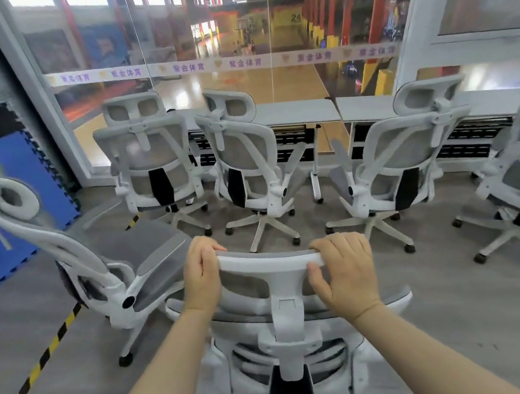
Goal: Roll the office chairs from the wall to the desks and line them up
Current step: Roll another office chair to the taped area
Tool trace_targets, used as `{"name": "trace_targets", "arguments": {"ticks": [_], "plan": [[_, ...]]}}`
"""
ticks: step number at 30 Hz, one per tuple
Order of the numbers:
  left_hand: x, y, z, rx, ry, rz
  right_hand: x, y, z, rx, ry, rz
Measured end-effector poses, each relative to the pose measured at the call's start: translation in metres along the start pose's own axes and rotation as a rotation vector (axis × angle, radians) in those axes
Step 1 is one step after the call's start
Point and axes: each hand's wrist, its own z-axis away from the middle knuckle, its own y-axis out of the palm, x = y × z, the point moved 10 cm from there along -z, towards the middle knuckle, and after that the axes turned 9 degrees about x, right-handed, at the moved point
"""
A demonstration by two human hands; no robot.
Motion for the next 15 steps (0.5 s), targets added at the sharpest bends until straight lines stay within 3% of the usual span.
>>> {"name": "trace_targets", "arguments": {"ticks": [6,15], "plan": [[0.049,0.005,-0.102,-0.038,-0.025,0.004,-0.033,0.062,-0.093,0.054,0.005,-0.057],[0.098,0.009,-0.213,-0.048,-0.238,-0.048,-0.071,0.127,-0.198,0.196,0.013,-0.144]]}}
